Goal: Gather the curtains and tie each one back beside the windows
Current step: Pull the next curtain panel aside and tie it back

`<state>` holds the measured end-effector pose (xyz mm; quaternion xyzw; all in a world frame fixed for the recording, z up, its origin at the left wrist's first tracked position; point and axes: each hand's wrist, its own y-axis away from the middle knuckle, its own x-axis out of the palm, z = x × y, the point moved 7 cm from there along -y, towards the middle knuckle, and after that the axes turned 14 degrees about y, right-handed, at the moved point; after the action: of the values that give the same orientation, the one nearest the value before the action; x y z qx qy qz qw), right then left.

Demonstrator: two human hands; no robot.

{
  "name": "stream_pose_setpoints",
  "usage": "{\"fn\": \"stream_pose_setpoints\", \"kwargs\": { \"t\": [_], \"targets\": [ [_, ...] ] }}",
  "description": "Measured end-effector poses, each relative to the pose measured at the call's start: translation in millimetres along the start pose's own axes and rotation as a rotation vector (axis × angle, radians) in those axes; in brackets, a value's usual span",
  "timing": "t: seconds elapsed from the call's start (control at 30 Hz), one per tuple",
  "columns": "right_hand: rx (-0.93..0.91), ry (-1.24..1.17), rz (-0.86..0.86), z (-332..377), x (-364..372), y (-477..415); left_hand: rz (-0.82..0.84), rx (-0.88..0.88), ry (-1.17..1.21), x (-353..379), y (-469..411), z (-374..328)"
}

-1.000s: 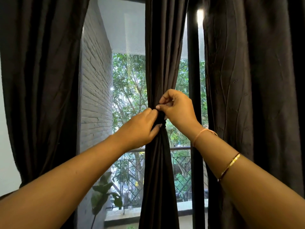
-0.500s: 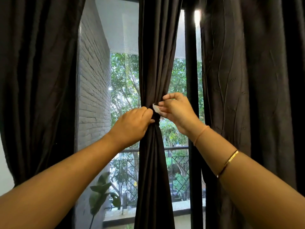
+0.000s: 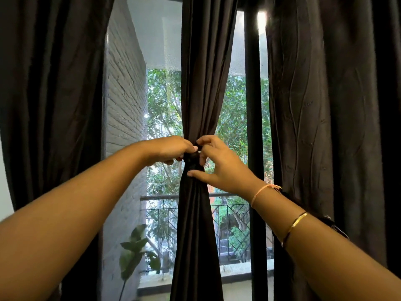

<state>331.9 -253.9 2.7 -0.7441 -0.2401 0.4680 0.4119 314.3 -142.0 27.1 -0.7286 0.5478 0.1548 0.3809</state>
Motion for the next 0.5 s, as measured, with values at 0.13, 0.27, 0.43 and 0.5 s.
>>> {"fn": "stream_pose_setpoints", "kwargs": {
  "t": [0.13, 0.27, 0.43, 0.5],
  "targets": [
    [0.019, 0.247, -0.070, 0, -3, 5, 0.005, -0.060, -0.066, 1, 1, -4],
    [0.109, 0.325, -0.323, 5, -10, 22, -0.011, -0.020, -0.162, 10, 2, -16],
    [0.294, 0.438, -0.437, 10, -4, 41, -0.097, 0.107, -0.158, 20, 2, -20],
    [0.455, 0.355, -0.405, 5, 4, 48, -0.125, 0.110, -0.113, 21, 2, -18]
  ]
}}
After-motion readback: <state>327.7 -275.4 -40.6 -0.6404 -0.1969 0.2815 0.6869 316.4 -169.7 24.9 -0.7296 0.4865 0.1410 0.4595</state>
